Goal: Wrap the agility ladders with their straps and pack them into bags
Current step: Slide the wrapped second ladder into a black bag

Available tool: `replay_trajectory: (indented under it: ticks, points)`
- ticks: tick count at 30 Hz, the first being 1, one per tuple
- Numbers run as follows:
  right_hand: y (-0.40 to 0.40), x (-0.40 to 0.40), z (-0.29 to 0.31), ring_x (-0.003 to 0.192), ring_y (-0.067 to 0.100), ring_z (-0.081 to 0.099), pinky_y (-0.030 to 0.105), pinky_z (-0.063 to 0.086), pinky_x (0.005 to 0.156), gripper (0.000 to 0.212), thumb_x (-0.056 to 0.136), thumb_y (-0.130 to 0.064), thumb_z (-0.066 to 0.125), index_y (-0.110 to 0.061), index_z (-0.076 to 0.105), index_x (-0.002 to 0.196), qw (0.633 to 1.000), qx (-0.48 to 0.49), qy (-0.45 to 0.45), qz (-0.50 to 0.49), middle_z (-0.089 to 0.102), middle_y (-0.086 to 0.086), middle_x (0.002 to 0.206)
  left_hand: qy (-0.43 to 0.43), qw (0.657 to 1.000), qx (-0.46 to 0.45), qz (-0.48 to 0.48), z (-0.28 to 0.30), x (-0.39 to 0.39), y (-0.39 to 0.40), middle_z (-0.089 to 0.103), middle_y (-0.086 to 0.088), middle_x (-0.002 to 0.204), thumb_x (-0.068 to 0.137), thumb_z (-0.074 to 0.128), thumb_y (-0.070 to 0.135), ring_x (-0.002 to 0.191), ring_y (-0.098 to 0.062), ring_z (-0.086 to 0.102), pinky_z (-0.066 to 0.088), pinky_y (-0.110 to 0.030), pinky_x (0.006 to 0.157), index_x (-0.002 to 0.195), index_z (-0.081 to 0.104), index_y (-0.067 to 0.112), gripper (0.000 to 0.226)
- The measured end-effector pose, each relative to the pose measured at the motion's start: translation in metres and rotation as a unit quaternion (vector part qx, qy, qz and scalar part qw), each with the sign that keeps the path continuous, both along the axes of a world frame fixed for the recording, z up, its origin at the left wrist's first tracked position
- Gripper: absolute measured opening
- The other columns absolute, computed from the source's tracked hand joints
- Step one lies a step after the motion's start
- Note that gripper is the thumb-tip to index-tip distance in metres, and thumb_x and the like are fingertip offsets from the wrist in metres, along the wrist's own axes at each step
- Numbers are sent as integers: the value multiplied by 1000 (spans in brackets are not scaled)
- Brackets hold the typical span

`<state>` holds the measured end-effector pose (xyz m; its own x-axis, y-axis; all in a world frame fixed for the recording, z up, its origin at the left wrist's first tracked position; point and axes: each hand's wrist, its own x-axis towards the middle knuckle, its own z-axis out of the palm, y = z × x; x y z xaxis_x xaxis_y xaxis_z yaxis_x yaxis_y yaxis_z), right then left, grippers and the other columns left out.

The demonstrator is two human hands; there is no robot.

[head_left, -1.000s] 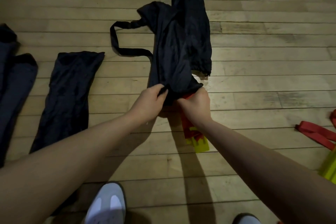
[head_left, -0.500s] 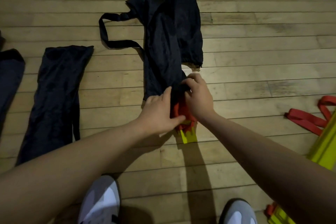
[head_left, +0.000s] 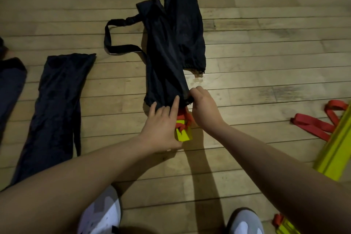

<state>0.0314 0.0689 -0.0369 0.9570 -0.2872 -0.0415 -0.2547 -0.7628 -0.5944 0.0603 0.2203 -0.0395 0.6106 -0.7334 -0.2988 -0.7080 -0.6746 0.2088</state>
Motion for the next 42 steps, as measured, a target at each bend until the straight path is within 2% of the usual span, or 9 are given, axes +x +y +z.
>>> replay_trajectory:
  ticks: [4,11,18,22,25,28,31,37,42]
  points:
    - [6,12,3,82,17,40,25,28,67,16,85,6,49,-6,57,91,999,30,-21,-8,45,2,86,-46,999,0,-25,7,21,11,47,-4,136,76,63,60,130,-19,39,-1,-40,120,149,-21,10,121]
    - [13,63,7,82,23,49,28,34,66,19,86,6,42,-11,50,83,996,76,-36,-36,51,7,88,-71,997,-31,-26,11,57,9,56,-3,126,85,60,47,124,-18,47,-3,-34,121,152,0,7,99]
    - [4,66,-15,108,27,49,37,48,89,31,89,-3,54,-9,53,119,996,23,-12,-88,45,11,122,-18,999,-25,41,-6,66,13,45,-3,137,79,65,51,129,-20,38,9,-34,118,152,4,12,102]
    - [-1,74,-23,115,31,48,38,45,92,38,93,-11,52,-7,48,130,987,14,33,-156,45,16,131,-3,995,12,102,-6,59,2,34,-7,143,72,60,72,132,-26,33,18,-43,117,151,-8,14,119]
    - [-2,77,-24,106,27,55,26,42,81,27,92,-2,45,-6,62,113,986,68,35,-148,58,14,118,-19,990,40,132,-3,52,-18,34,-13,144,73,58,73,129,-31,37,27,-44,112,150,-15,11,122]
    - [0,72,-19,88,20,58,23,44,72,26,89,6,42,-4,63,100,983,119,3,-141,64,7,97,-22,984,65,162,-2,49,-41,38,-21,135,83,62,47,118,-33,42,39,-40,97,148,-20,5,112]
    - [-1,69,-16,82,12,55,14,42,67,29,86,12,41,-7,62,94,980,147,-14,-136,59,-2,86,48,974,44,216,-4,46,-48,30,-23,136,86,61,27,119,-34,38,49,-38,87,148,-20,8,104]
    - [0,66,-19,84,21,52,31,46,70,28,81,16,43,-4,60,94,999,36,-15,2,51,4,93,43,968,-22,244,-7,56,-18,26,-18,135,90,56,35,122,-33,35,45,-39,95,151,-8,20,89]
    - [12,64,-22,92,28,51,39,48,74,24,90,1,43,-6,58,108,1000,-1,20,0,49,13,104,-26,982,62,177,-4,60,4,33,-19,132,92,49,44,117,-33,39,42,-38,93,152,-8,20,86]
